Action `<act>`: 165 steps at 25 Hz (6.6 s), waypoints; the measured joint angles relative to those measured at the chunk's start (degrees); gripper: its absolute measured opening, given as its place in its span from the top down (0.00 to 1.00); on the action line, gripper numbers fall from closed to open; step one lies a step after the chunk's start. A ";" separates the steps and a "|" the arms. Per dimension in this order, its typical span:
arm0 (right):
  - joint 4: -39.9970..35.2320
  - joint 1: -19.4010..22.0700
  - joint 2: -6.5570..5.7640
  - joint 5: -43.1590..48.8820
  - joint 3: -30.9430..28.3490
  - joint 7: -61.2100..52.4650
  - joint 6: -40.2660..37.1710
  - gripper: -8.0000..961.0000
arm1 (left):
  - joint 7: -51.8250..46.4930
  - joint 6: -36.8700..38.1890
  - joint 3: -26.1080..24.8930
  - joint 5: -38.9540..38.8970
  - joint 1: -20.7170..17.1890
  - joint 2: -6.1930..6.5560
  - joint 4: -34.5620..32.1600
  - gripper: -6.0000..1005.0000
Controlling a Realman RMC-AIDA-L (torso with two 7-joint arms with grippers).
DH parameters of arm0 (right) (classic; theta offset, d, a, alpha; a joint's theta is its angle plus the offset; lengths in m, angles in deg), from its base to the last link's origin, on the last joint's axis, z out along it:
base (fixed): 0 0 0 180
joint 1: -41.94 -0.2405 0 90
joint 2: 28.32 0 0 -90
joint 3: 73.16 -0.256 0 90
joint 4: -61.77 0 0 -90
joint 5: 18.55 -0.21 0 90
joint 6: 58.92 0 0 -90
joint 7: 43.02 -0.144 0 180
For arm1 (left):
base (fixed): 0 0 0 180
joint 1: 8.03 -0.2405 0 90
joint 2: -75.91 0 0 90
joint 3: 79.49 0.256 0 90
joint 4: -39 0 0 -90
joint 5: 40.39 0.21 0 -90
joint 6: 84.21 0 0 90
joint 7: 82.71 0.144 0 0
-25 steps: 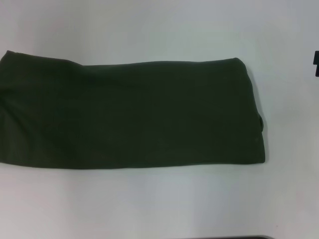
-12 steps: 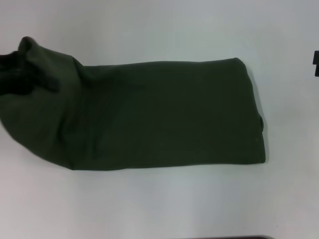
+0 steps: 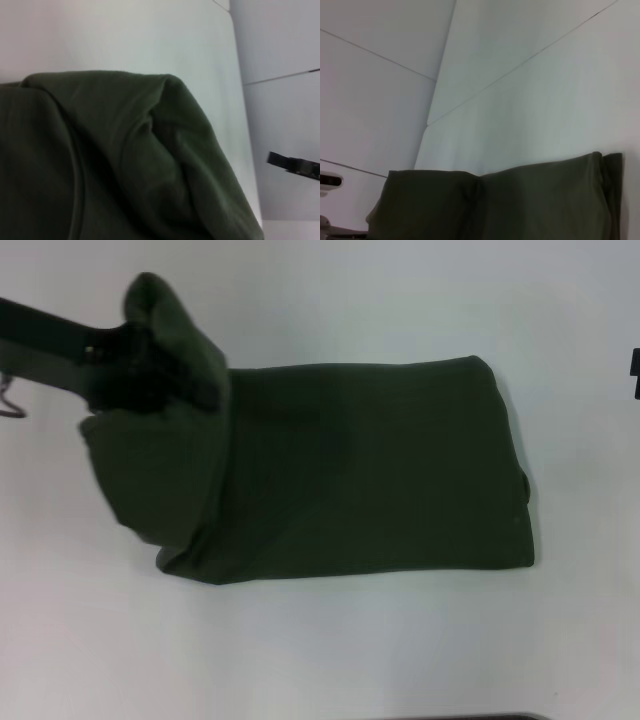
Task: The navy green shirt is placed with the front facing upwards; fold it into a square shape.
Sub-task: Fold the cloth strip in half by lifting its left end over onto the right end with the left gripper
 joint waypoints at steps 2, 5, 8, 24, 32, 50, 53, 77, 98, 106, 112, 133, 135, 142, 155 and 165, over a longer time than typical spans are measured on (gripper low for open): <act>0.01 0.03 -0.05 0.01 0.00 0.00 0.01 0.32 | 0.01 -0.12 -0.01 -0.68 0.62 -0.81 -0.28 0.91; 0.04 -0.20 -0.11 0.15 0.00 0.00 -0.09 0.32 | -0.20 -0.48 0.10 -2.42 1.56 -2.16 -0.59 0.91; -0.01 -0.51 -0.15 0.88 -0.01 0.00 -0.11 0.32 | -0.30 -1.47 0.58 -3.06 2.34 -3.75 -0.45 0.91; -0.64 -1.34 -1.79 3.69 1.76 -2.38 0.00 0.32 | -2.38 -11.55 11.56 -3.95 5.33 -7.77 -0.03 0.91; -0.66 -2.56 -1.82 6.52 3.10 -3.08 0.46 0.32 | -4.00 -15.14 17.73 -3.79 10.85 -9.24 -0.07 0.91; -0.66 -3.49 -1.82 7.39 2.97 -3.83 0.53 0.32 | -3.79 -23.57 27.03 -12.08 14.61 -10.44 -7.16 0.91; -0.66 -3.48 -1.82 7.39 3.04 -4.08 0.58 0.32 | -3.71 -26.24 29.07 -13.42 14.68 -10.46 -7.85 0.90; -0.22 -3.59 -1.67 7.38 3.14 -4.40 1.72 0.32 | -2.44 -32.15 37.80 -21.60 14.95 -10.71 -12.20 0.90; -0.13 -3.47 -1.29 7.38 3.02 -4.66 1.92 0.32 | -4.95 -39.27 38.81 -21.86 14.62 -10.39 -14.15 0.86; -0.13 -3.48 -1.28 7.38 3.08 -4.66 2.44 0.32 | -8.76 -36.98 44.05 -16.44 16.13 -10.10 -6.33 0.85; -0.15 -3.23 -1.21 7.38 3.13 -4.66 2.45 0.32 | -12.02 -33.96 43.76 -10.80 21.07 -9.73 -3.03 0.84; -0.13 -3.21 -1.20 7.38 3.15 -4.66 3.50 0.32 | -13.72 -35.33 45.46 -6.21 28.46 -10.67 -4.68 0.80; -0.13 -3.21 -1.21 7.38 3.15 -4.66 3.51 0.32 | -13.14 -35.45 45.50 -6.69 28.46 -10.71 -5.12 0.80; -0.12 -3.15 -1.21 7.38 3.15 -4.66 3.58 0.32 | -10.38 -34.89 45.41 -9.52 27.84 -10.70 -7.79 0.79; -0.04 -2.75 -1.13 7.38 3.23 -4.66 3.58 0.32 | -8.24 -37.82 46.13 -16.70 27.21 -10.70 -7.05 0.64; -0.04 -2.71 -1.37 7.38 3.24 -4.65 3.54 0.32 | -7.09 -35.77 45.26 -17.51 25.10 -10.03 -5.35 0.34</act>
